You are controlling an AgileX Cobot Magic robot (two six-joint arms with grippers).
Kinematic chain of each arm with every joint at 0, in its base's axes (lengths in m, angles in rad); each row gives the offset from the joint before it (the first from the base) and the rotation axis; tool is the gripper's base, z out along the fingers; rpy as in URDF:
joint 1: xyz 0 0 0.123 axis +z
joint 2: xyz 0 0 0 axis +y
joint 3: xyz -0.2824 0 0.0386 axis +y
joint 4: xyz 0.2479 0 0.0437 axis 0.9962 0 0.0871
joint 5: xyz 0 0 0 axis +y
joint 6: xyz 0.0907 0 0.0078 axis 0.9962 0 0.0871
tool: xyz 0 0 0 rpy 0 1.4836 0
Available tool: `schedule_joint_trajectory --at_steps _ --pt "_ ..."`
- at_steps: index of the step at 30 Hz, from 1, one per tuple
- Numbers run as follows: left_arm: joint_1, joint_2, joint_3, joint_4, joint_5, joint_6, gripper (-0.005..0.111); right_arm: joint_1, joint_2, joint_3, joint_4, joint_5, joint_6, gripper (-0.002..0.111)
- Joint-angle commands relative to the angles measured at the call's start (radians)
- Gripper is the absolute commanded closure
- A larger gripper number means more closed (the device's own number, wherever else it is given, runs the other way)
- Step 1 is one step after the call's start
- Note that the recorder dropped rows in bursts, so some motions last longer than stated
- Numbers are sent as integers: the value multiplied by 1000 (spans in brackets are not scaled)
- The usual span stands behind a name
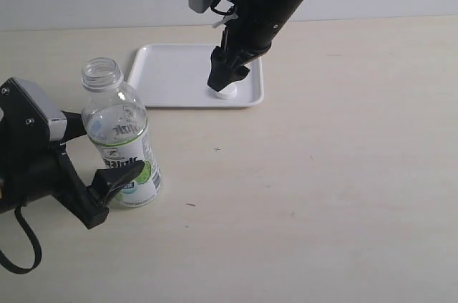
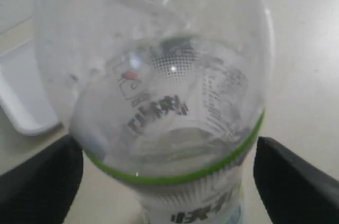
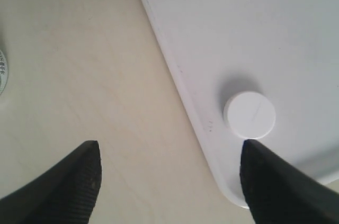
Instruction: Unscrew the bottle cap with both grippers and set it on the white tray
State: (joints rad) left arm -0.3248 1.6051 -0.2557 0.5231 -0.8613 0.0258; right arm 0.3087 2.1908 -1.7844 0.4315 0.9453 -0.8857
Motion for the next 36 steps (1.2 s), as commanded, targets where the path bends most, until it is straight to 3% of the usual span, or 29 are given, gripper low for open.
schedule_joint_trajectory --at_steps 1,8,14,17,20,21,23,30,36 --pt "-3 -34 29 -14 18 -5 24 -5 -13 0 10 7 -2 39" --pt "-3 -120 42 -13 230 -67 58 -5 -22 0 10 69 -2 39" --pt "-3 -204 42 -51 342 -138 66 -5 -67 0 10 70 55 44" --pt "-3 -257 46 -138 403 -138 76 -5 -99 0 0 78 106 58" --pt "-3 -319 57 -205 469 -138 102 -5 -134 0 -17 97 164 82" --pt "-3 -342 61 -205 487 -138 106 -5 -142 0 -17 108 178 92" --pt "-3 -392 76 -225 498 -142 107 -5 -157 0 -17 136 209 108" --pt "-3 -618 139 -419 487 -161 107 -5 -227 91 -22 117 244 108" --pt "-3 -879 201 -429 495 -175 107 -5 -359 271 -22 -38 266 108"
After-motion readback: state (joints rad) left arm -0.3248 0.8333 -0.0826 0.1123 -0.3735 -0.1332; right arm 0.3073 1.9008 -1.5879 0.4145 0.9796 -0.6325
